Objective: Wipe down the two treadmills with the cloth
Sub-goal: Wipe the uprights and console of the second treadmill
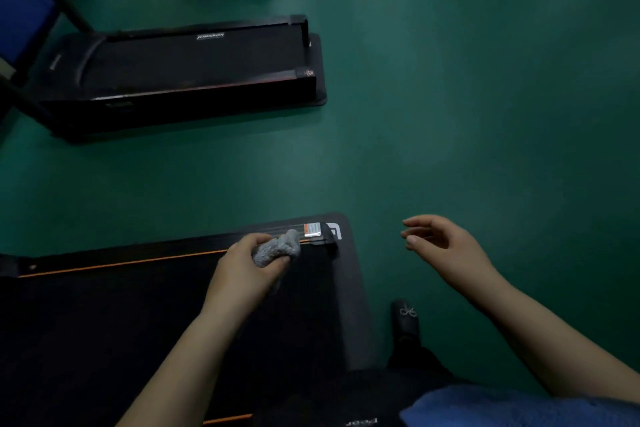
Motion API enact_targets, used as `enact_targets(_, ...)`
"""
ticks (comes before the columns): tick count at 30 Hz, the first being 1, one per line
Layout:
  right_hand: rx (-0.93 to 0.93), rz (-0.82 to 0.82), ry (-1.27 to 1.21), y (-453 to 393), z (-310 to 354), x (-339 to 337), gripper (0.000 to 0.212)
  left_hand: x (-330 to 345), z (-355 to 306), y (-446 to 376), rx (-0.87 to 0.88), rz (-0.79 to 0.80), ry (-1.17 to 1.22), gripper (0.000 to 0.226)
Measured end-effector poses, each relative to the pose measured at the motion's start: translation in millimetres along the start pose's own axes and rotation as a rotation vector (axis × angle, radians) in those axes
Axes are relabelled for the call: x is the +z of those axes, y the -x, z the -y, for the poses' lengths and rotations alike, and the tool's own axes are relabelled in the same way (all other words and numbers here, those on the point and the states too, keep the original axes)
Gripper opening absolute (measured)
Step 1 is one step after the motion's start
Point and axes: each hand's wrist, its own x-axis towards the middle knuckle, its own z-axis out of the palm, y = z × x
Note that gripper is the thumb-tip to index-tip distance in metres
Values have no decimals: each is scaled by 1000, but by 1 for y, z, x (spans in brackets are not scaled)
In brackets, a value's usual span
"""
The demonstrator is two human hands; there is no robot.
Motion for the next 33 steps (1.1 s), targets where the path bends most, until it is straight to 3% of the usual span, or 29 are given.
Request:
enact_targets(6, -38, 73, 42, -105, 33, -101, 19, 53, -113, -59, -60, -42, 51, 35)
enact_targets(13, -21, 100, 13, -192, 46, -159, 20, 77, -183, -123, -71, -49, -18, 40)
enact_targets(21, 3, 125, 29, -299, 64, -176, 20, 88, -218, -213, -109, -78, -24, 39)
enact_targets(33, 3, 200, 91, -531, 143, -153, 19, 48, -269, -432, -177, -108, 14, 37)
